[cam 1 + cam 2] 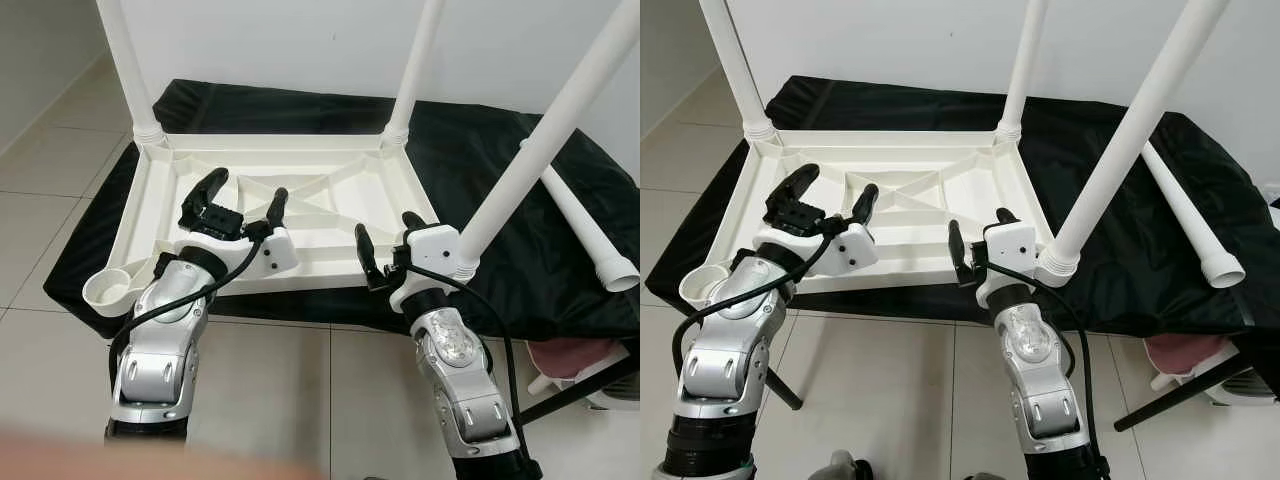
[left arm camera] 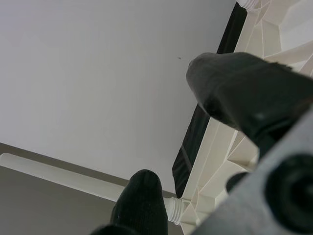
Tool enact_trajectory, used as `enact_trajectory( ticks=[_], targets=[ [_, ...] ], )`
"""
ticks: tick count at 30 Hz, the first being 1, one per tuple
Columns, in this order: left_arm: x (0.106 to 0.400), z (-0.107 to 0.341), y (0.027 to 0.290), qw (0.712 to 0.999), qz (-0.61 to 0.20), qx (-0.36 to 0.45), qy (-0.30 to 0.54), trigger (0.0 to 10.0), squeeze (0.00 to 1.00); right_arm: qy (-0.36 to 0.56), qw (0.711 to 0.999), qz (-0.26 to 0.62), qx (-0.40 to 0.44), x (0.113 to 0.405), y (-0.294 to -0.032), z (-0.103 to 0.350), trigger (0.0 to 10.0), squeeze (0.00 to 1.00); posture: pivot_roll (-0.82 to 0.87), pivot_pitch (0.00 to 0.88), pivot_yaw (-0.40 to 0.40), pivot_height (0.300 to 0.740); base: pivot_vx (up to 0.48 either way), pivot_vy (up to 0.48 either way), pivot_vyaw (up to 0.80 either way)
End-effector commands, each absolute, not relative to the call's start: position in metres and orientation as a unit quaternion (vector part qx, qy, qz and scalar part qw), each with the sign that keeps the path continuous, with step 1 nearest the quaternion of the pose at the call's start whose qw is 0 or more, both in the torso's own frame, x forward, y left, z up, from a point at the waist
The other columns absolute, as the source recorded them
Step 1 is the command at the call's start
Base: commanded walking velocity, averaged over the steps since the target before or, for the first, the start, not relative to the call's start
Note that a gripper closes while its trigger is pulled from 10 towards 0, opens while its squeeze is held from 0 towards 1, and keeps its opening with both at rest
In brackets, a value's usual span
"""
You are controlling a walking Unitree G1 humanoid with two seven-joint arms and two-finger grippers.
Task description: Building children table
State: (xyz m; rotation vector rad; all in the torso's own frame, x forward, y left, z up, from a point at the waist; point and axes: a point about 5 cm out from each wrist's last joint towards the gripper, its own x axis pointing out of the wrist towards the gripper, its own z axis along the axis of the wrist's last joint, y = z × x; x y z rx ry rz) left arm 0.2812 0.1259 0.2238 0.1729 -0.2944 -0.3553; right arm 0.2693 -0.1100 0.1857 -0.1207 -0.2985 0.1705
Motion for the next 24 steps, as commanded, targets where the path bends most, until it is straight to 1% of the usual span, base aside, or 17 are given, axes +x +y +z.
enact_trajectory(
  ticks=[1, 24],
  targets=[
    [0.2819, 0.2226, 0.1279, 0.975, -0.149, 0.080, -0.145, 10.0, 0.00, -0.146, 0.983, 0.090, -0.060, 0.2701, -0.1081, 0.1830, 10.0, 0.00, 0.05, 0.069, -0.017, 0.740, 0.000, 0.000, 0.00],
    [0.2839, 0.2181, 0.1327, 0.977, -0.133, 0.087, -0.144, 10.0, 0.00, -0.151, 0.982, 0.096, -0.059, 0.2736, -0.1052, 0.1841, 10.0, 0.00, 0.05, 0.056, -0.019, 0.740, 0.000, 0.000, 0.00]
  ],
)
